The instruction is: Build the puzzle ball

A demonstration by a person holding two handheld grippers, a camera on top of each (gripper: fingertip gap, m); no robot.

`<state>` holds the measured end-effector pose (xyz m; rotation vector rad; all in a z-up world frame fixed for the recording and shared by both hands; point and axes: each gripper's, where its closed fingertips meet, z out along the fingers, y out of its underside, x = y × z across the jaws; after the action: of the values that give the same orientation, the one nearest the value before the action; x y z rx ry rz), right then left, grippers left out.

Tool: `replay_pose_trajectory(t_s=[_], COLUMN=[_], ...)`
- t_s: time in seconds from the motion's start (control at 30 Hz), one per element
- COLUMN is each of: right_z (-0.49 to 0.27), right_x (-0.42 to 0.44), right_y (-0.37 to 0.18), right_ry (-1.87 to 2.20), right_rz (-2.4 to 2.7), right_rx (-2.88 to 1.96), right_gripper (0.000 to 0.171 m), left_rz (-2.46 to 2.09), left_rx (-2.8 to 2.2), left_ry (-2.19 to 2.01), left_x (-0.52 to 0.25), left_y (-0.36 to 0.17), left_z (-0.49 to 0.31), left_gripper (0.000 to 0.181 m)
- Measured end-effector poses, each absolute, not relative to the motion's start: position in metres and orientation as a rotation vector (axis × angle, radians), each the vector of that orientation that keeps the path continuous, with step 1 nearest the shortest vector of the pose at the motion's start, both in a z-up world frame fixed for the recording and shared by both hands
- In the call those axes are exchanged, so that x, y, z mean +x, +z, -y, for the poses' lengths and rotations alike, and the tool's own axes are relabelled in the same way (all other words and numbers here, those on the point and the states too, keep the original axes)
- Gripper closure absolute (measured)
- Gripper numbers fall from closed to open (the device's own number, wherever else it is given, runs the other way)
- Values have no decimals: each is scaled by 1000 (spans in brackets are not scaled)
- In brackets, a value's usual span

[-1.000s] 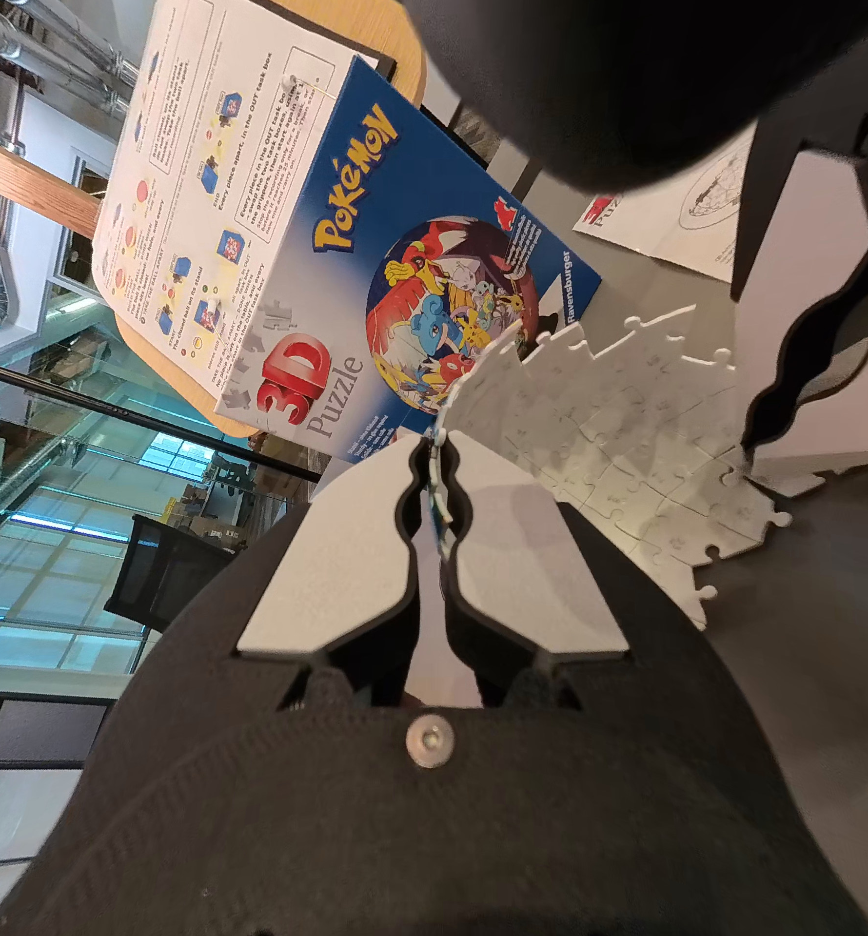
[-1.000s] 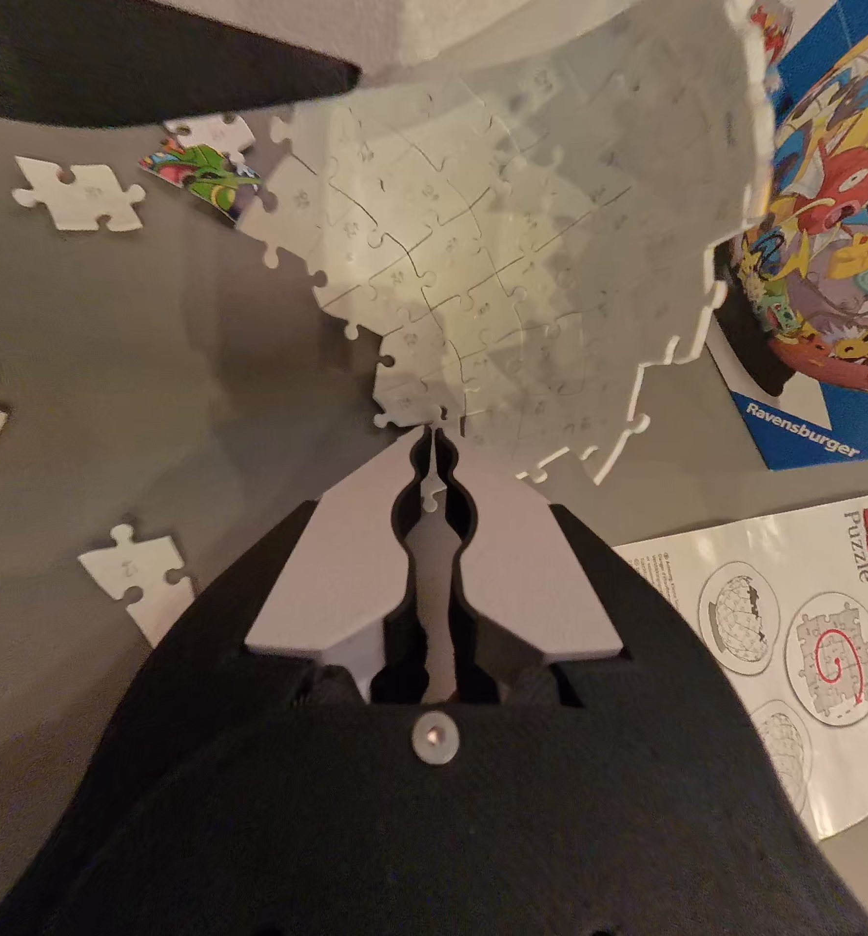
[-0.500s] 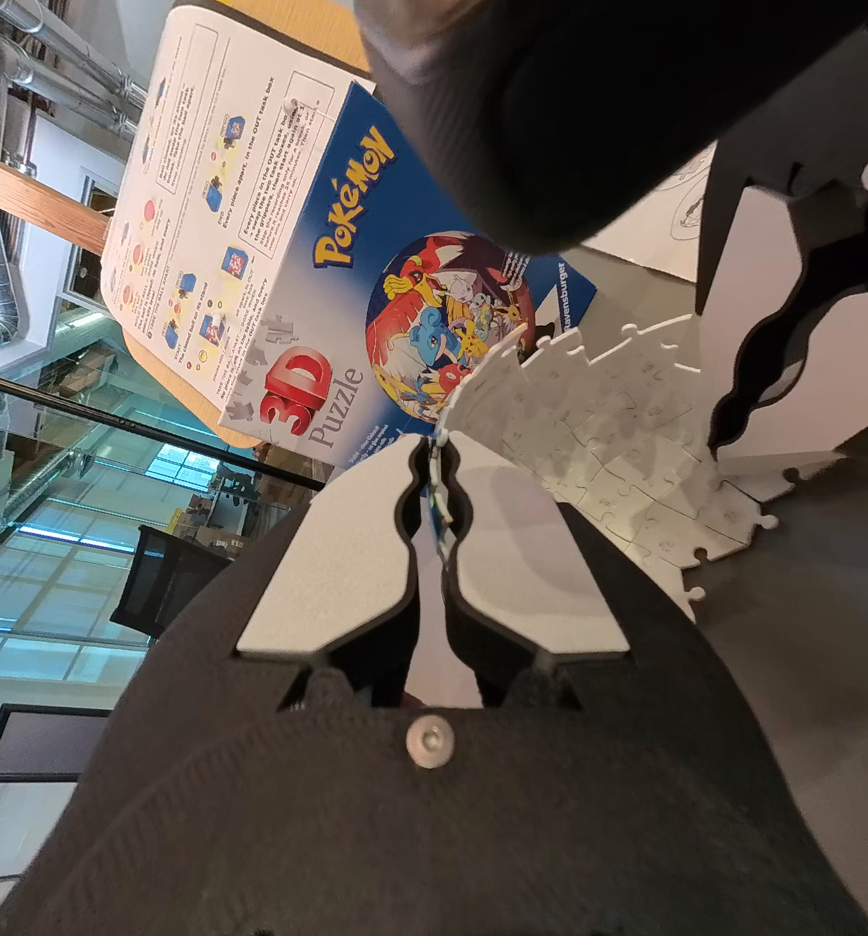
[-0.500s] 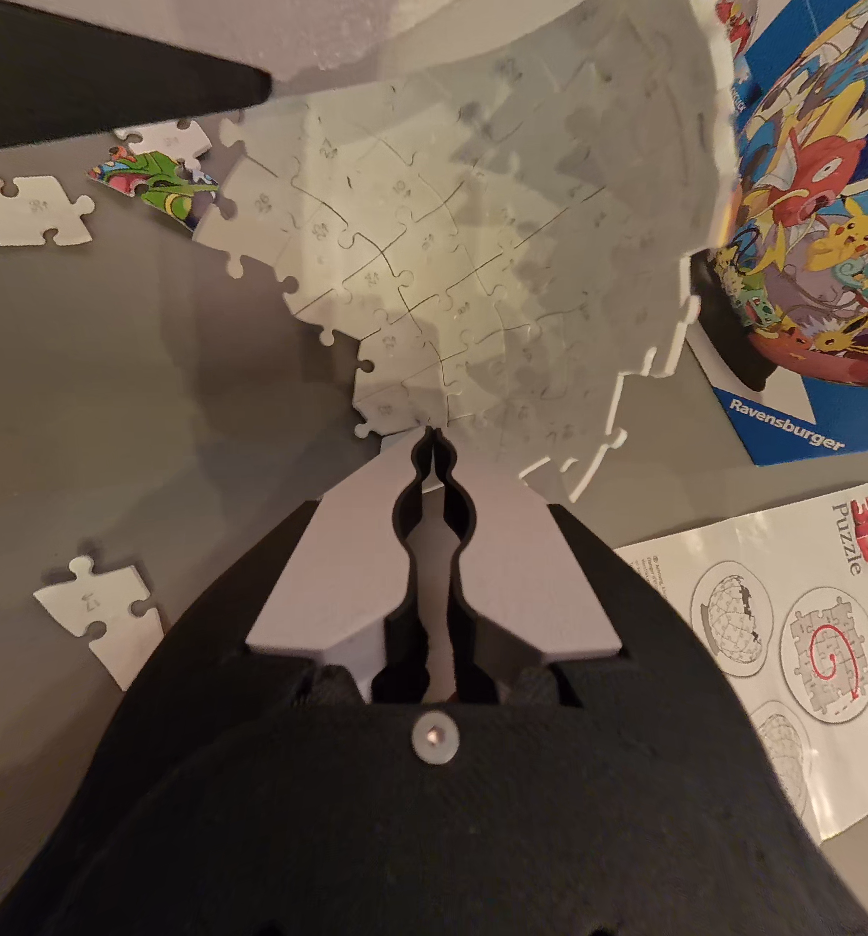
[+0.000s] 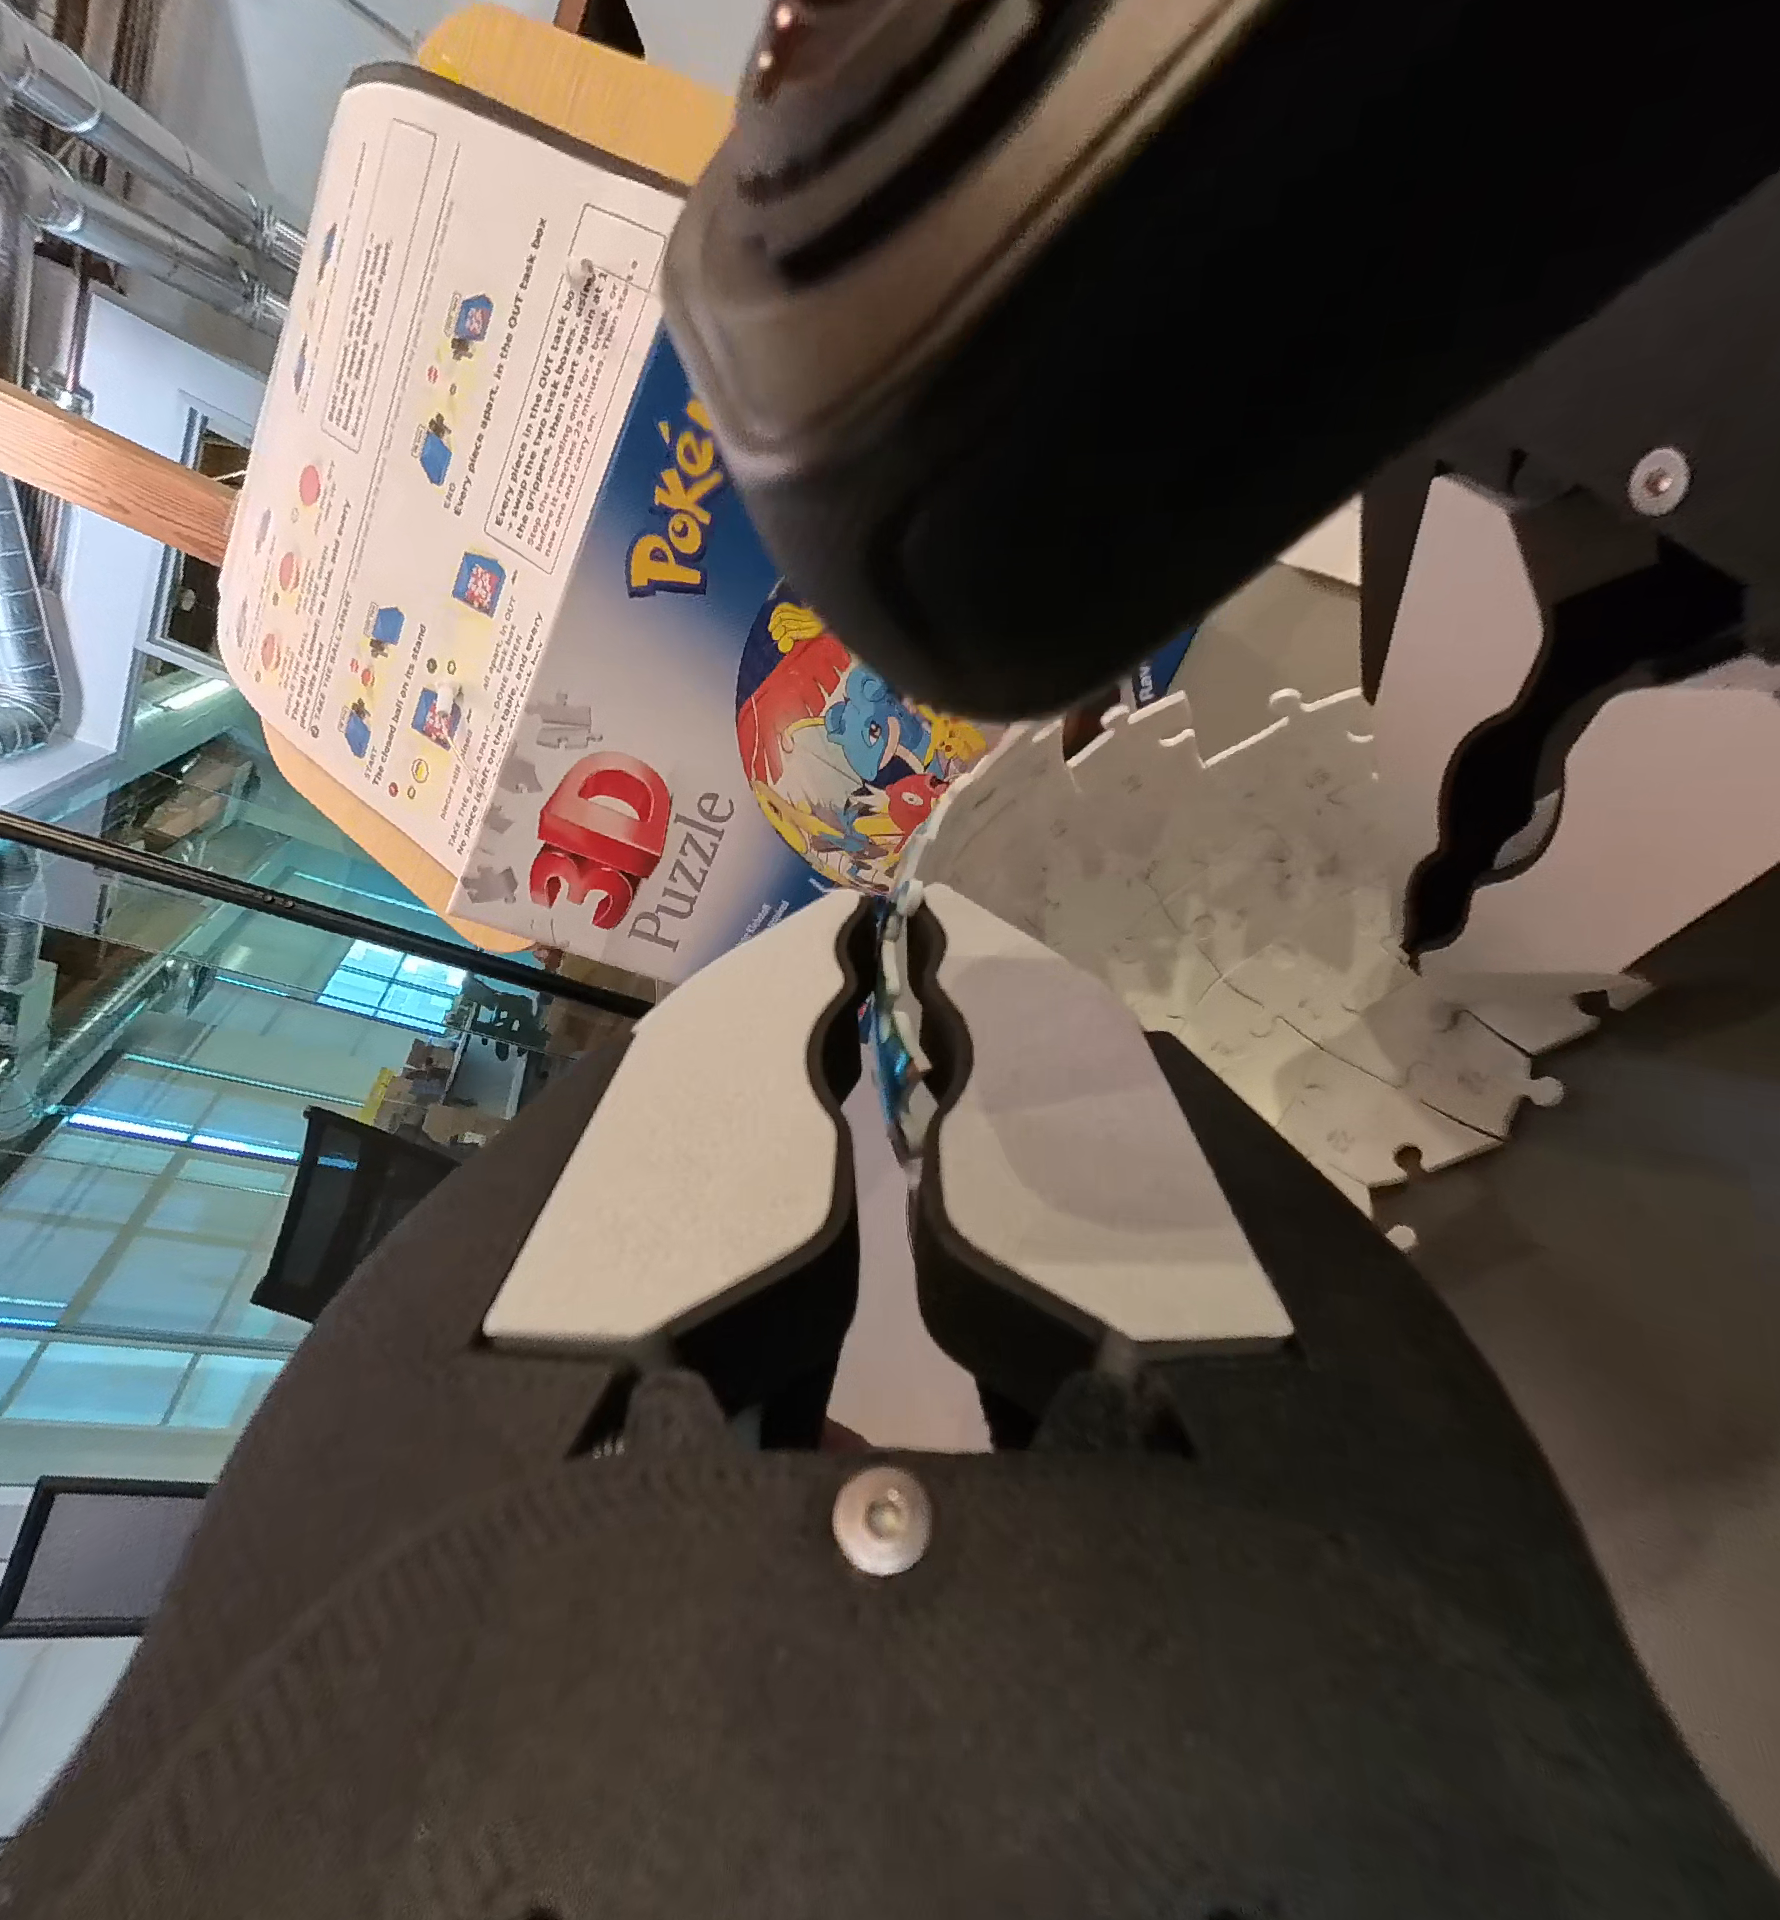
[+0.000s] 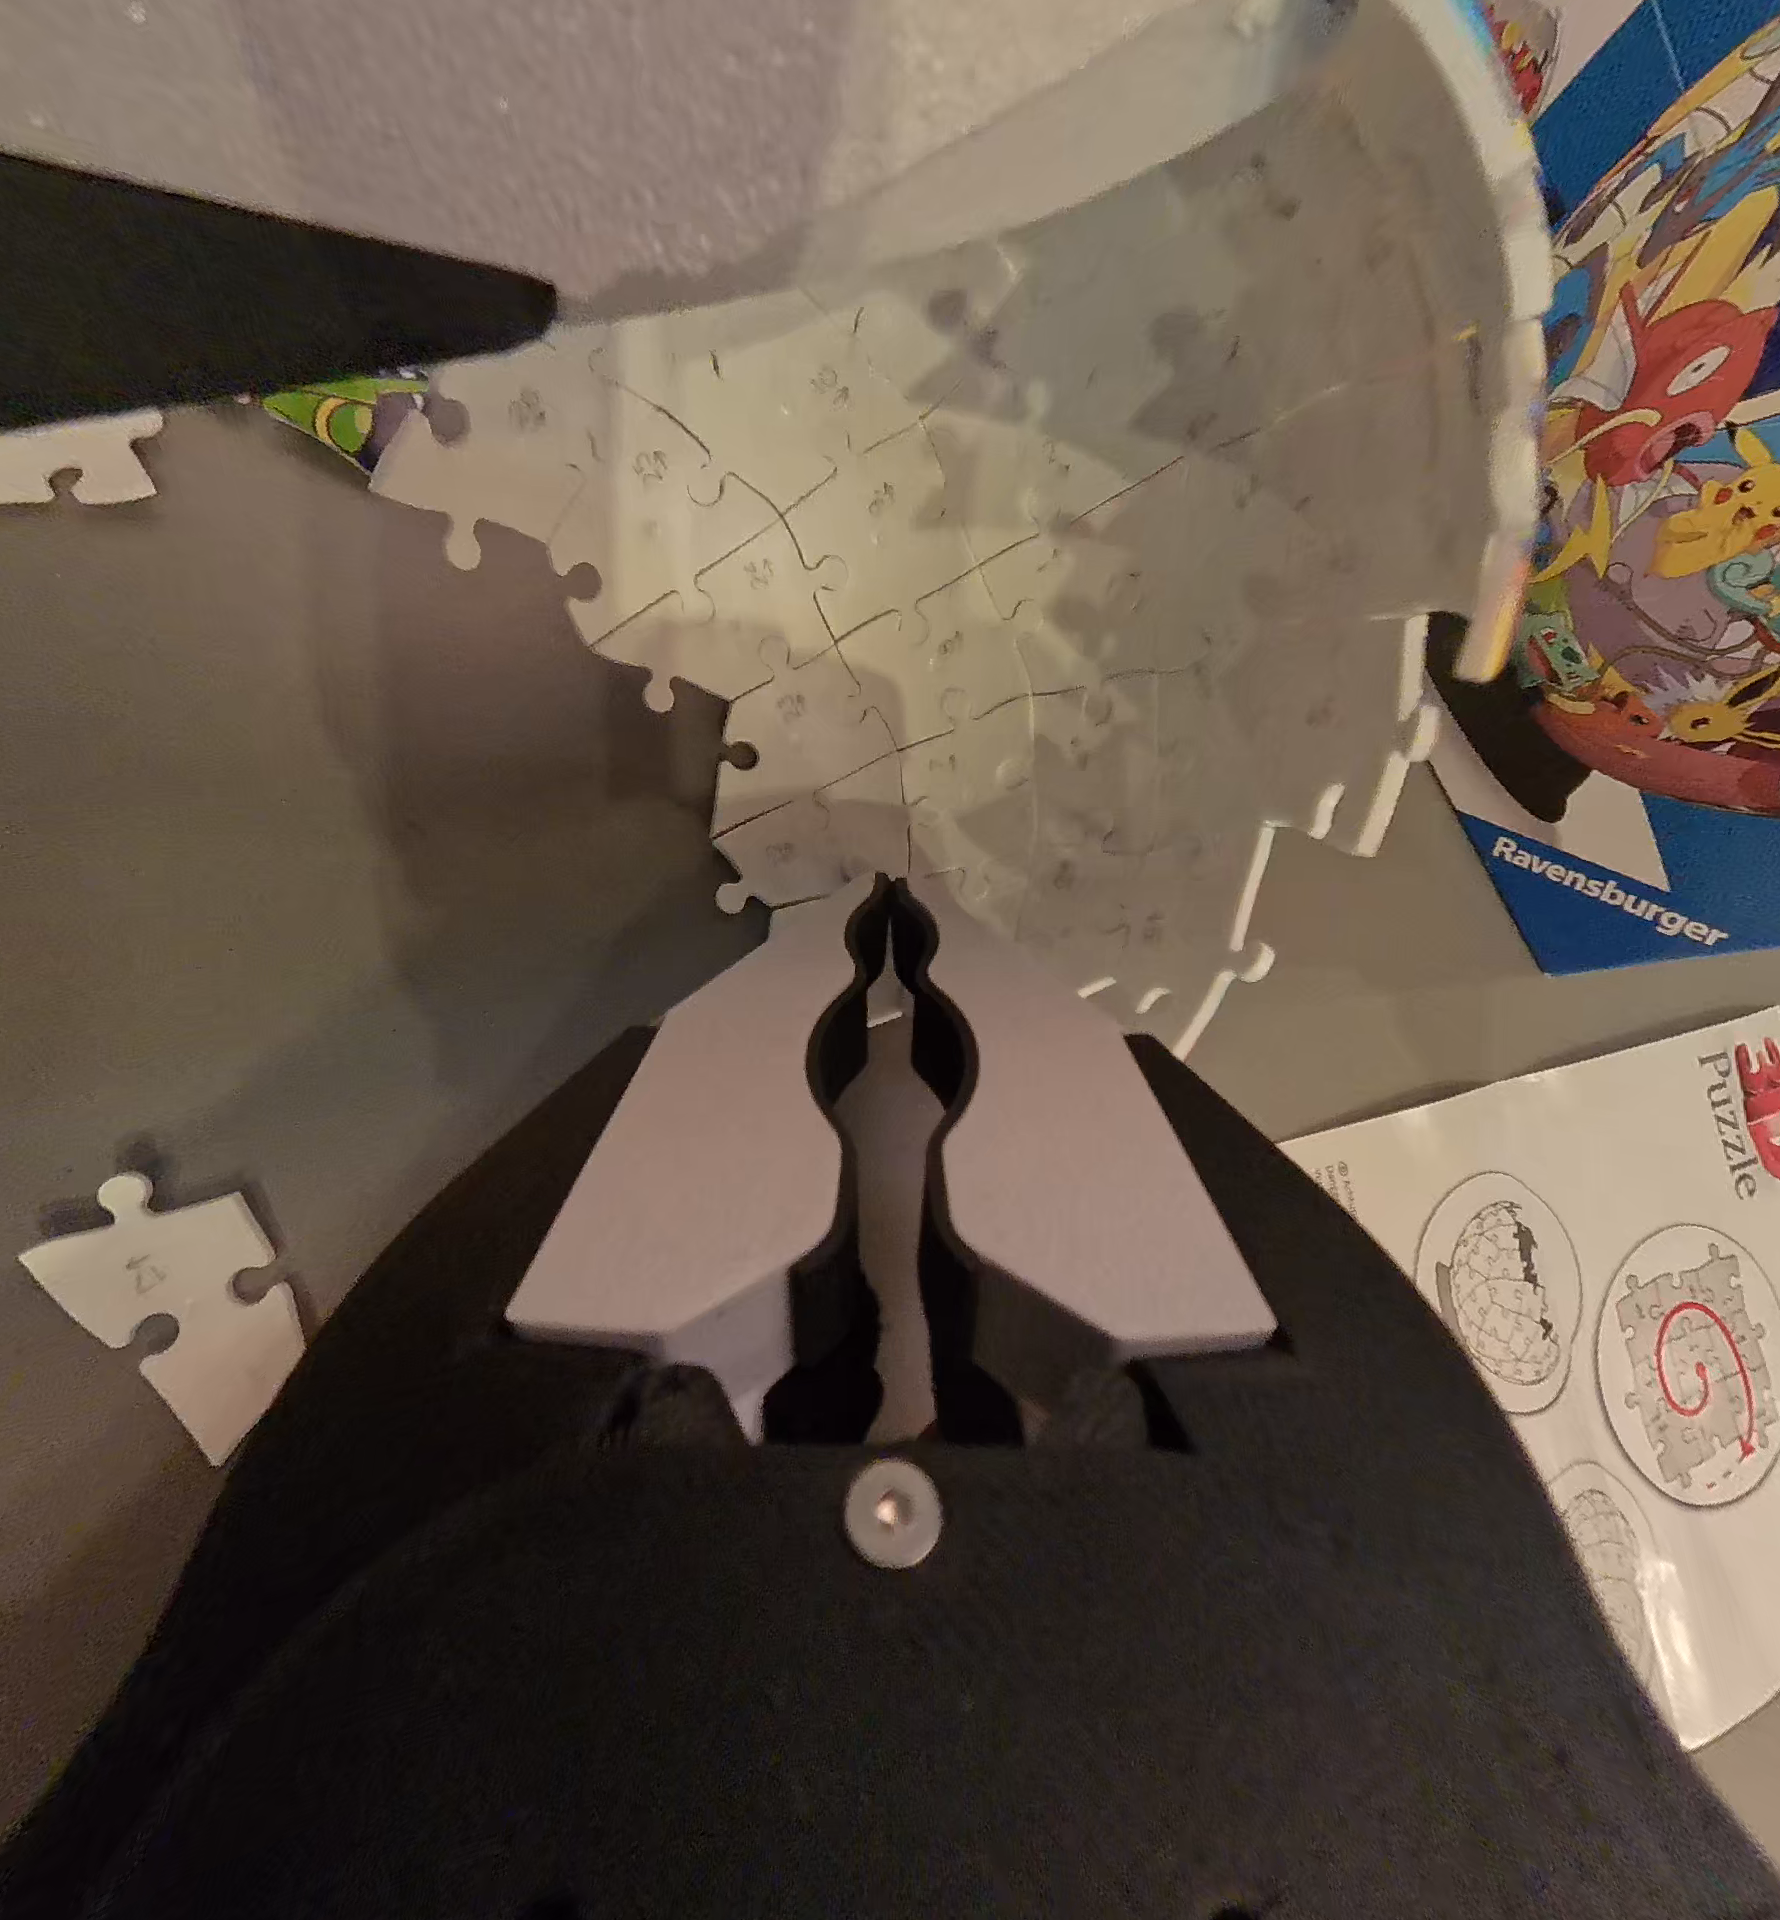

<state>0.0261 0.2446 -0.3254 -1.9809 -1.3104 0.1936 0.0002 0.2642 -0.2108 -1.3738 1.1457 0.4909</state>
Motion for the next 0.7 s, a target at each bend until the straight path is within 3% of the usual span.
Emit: replay_pose_trajectory(t_s=[0.7], right_z=[-243], right_x=[21], right_y=[-329], right_ry=[23], right_rz=[1506], right_rx=[-1820], right_gripper=[171], left_rz=[-1138], left_rx=[-1330], left_ry=[510], left_x=[2], left_y=[-209], left_z=[-261], left_gripper=[175])
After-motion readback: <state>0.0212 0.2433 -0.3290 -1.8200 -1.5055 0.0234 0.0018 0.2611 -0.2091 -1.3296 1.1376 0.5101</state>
